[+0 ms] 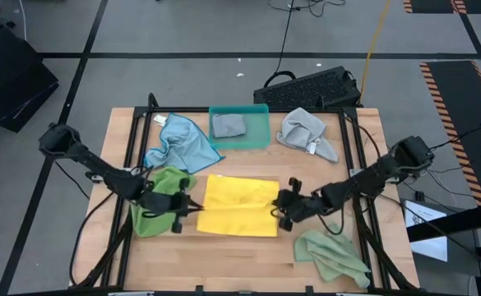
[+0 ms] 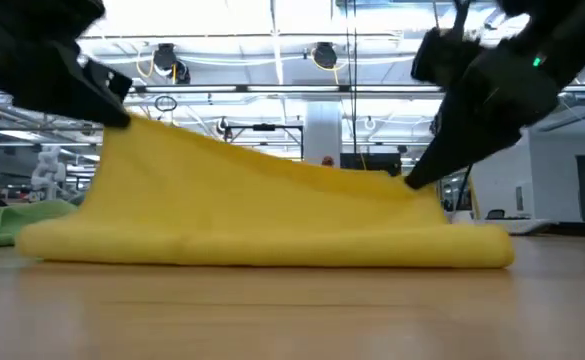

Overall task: Fold microfiber towels
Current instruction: Fold the yellow microfiber cloth

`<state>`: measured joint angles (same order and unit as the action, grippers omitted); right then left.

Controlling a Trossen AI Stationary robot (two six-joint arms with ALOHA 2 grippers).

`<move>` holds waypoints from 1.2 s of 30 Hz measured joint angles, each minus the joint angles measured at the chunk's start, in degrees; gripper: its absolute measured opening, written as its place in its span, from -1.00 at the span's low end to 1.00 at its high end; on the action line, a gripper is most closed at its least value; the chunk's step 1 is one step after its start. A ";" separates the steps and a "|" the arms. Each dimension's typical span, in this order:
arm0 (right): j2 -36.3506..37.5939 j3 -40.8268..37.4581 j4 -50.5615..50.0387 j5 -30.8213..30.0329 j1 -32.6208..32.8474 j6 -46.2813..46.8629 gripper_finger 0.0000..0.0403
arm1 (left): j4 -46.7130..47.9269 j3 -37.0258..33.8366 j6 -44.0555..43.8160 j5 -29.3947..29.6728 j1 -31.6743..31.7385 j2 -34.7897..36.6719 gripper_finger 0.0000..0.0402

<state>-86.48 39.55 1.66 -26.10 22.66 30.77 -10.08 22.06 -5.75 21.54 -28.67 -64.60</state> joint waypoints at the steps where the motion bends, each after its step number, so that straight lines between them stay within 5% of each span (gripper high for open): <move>1: 0.02 -0.84 0.52 0.61 -1.06 -0.01 -0.96 | 1.16 0.00 -0.42 0.05 1.11 0.00 -0.92; 23: 0.02 -1.86 0.28 0.88 -10.46 0.93 -0.96 | 6.02 0.00 1.63 0.64 19.71 -0.24 -0.94; 36: 0.02 -1.86 0.09 3.85 -12.50 2.87 -0.96 | -0.52 -0.07 2.36 -0.54 23.74 -13.16 -0.97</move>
<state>-86.46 37.69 1.75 -22.26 10.16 33.64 -10.60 22.00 -3.39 20.99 -4.93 -77.76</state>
